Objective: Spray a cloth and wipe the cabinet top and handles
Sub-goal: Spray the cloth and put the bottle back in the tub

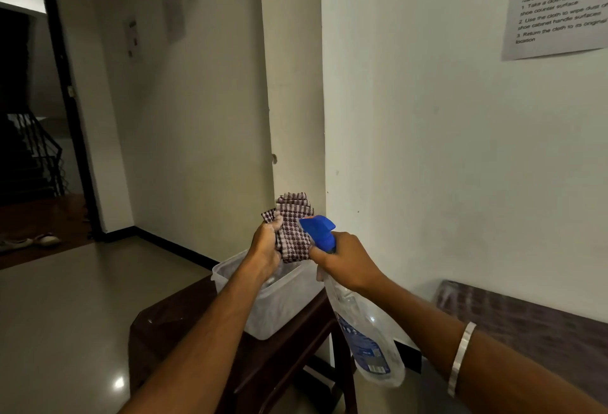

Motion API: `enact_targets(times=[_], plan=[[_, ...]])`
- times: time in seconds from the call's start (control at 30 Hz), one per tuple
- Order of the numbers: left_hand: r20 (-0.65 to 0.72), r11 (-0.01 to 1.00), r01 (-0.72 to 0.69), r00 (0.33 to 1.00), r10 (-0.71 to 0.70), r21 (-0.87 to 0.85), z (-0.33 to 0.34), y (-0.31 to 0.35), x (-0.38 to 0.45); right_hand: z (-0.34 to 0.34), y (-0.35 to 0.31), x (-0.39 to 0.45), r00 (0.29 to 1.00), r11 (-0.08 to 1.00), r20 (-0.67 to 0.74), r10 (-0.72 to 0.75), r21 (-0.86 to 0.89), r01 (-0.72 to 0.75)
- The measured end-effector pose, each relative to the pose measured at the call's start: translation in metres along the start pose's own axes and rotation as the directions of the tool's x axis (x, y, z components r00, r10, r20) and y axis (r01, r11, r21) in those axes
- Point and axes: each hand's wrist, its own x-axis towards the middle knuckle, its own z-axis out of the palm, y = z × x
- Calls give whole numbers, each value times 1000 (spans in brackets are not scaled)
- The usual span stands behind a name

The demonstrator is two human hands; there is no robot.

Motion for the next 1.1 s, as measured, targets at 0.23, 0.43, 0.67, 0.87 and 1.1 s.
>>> enact_targets(times=[0.23, 0.43, 0.67, 0.87, 1.1], plan=[[3, 1000, 7, 1000, -7, 29, -2, 3, -2, -15, 8, 0, 995, 999, -84, 46, -8, -47], [10, 1000, -8, 1000, 8, 12, 0, 4, -3, -17, 13, -6, 997, 998, -52, 53, -31, -55], [5, 999, -30, 1000, 30, 19, 2, 4, -1, 4, 5, -14, 997, 999, 74, -9, -35, 12], [12, 1000, -25, 1000, 25, 11, 3, 5, -2, 4, 5, -16, 1000, 1000, 29, 2, -16, -2], [4, 999, -32, 999, 32, 12, 1, 10, -2, -9, 23, -14, 997, 994, -20, 80, -76, -81]])
